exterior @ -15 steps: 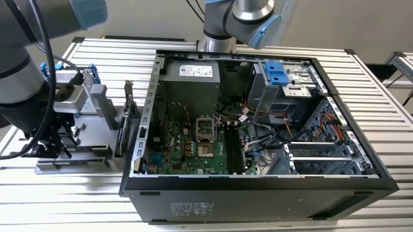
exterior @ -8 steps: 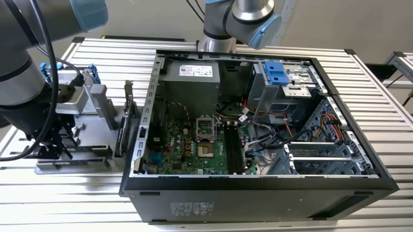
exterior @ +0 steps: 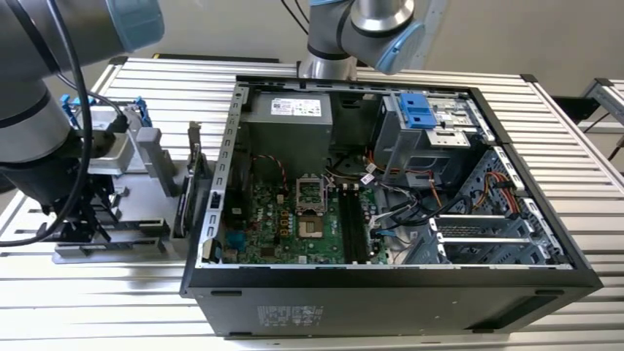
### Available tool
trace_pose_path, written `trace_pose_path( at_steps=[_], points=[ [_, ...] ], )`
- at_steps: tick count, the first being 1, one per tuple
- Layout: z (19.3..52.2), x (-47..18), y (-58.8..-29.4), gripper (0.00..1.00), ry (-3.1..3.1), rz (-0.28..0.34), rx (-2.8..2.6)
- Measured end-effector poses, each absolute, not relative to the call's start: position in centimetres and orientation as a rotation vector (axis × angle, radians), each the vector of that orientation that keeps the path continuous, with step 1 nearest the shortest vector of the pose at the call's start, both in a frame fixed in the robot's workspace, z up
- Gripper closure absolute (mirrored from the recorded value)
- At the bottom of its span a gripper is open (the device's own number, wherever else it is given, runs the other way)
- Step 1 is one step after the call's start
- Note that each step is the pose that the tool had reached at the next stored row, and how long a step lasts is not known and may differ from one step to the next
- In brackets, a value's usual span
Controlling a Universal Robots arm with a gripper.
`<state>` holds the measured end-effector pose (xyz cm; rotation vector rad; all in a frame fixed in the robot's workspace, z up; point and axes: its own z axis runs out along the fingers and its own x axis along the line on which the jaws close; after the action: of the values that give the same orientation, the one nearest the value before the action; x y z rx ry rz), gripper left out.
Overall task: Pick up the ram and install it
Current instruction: 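Pick up the ram and move it above insertion slot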
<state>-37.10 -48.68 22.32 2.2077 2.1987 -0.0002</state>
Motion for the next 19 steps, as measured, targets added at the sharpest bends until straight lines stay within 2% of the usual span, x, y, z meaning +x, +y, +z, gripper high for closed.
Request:
trace_pose_path(
  at_steps=[19],
  points=[
    [21.72, -37.02, -49.14, 0.00, 2.214, 0.000, 2.193]
  ],
)
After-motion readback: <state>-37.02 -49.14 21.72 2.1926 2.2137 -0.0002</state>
